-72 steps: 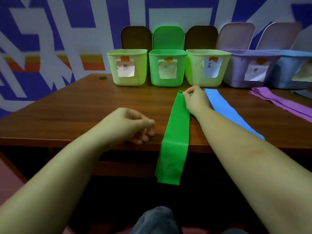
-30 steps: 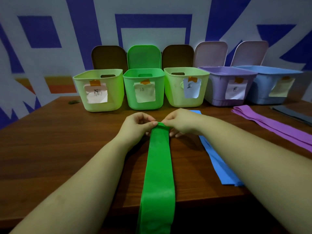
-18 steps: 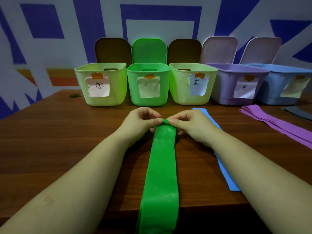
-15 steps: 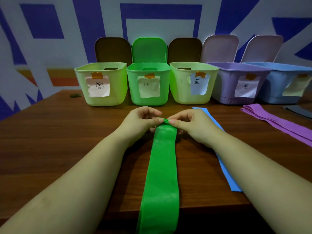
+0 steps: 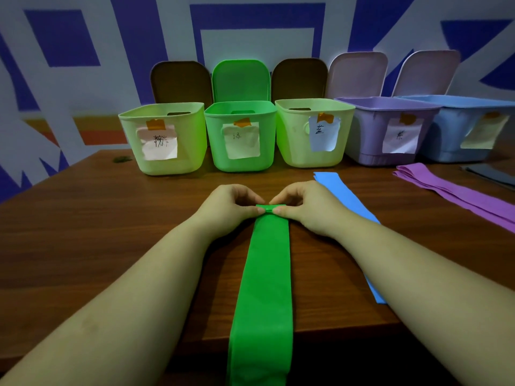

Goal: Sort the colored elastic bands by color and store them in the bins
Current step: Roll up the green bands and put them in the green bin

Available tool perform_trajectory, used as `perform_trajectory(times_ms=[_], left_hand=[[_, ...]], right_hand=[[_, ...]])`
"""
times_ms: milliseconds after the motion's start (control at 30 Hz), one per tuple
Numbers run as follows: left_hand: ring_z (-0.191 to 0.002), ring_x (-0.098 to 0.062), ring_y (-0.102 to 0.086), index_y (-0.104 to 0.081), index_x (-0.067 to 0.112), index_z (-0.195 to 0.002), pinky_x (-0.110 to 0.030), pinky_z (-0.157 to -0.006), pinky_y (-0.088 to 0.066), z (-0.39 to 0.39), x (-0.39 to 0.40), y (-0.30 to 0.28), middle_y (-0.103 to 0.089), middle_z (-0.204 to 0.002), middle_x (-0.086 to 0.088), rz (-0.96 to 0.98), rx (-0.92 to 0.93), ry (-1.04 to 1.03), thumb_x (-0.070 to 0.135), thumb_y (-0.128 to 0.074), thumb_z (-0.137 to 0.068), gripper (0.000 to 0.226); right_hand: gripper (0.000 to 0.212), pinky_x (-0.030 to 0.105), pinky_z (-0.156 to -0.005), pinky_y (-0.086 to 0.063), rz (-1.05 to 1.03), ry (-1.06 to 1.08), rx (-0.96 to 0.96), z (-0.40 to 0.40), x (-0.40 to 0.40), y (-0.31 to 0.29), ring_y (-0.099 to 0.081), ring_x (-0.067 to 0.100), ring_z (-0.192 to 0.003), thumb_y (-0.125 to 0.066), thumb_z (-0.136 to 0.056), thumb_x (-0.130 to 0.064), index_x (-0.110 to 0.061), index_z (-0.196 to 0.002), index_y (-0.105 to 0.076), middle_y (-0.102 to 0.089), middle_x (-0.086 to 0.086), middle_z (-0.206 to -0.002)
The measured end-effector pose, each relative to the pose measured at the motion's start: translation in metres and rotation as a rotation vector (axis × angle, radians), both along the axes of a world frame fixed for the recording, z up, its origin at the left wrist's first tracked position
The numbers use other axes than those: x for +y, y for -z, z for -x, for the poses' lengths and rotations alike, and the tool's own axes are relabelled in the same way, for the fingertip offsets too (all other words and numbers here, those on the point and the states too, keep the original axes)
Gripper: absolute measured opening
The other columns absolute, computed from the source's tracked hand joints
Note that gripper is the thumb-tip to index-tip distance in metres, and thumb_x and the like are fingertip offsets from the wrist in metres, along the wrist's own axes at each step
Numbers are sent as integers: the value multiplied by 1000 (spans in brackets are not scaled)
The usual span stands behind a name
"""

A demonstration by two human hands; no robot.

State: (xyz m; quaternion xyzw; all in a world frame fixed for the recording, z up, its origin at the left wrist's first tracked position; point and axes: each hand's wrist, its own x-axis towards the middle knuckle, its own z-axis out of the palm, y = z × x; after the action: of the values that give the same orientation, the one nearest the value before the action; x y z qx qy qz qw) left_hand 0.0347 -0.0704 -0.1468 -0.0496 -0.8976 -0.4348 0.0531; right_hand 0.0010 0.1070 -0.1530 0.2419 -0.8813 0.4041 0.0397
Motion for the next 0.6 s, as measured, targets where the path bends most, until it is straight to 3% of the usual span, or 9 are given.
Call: perform_trajectory(times_ms=[233, 400, 533, 600], left_hand=[[-87, -8, -61, -71, 27, -82, -18, -73, -47, 1, 3, 0, -69, -90, 4, -31, -19, -48, 21, -72, -81, 7], [-89, -4, -57, -72, 30, -82, -16, -72, -42, 2, 1, -2, -68, -91, 9, -40, -44, -46, 18, -69, -84, 12], [-90, -6, -58, -71, 31, -78, -23, -84, -45, 3, 2, -1, -68, -89, 9, -17, -22, -61, 15, -71, -81, 17], [-87, -4, -57, -72, 30, -79, -22, -83, -44, 3, 2, 0, -66, -85, 12, 33, 19, -60, 14, -72, -81, 16]], right_hand=[[10, 25, -71, -42, -65, 39, 54, 3, -3, 2, -53, 8, -78, -71, -82, -22, -23, -92, -74, -63, -9, -85], [11, 22, -70, -41, -69, 45, 63, 3, -2, 2, -51, 3, -73, -72, -82, -22, -22, -93, -73, -62, -9, -84], [16, 28, -73, -51, -27, 44, 86, 0, 1, -1, -54, 4, -68, -73, -77, -12, -26, -77, -65, -61, -11, -75], [22, 30, -73, -53, -57, 44, 82, -1, 3, -3, -59, 8, -73, -70, -76, -9, -29, -71, -64, -63, -12, -75]])
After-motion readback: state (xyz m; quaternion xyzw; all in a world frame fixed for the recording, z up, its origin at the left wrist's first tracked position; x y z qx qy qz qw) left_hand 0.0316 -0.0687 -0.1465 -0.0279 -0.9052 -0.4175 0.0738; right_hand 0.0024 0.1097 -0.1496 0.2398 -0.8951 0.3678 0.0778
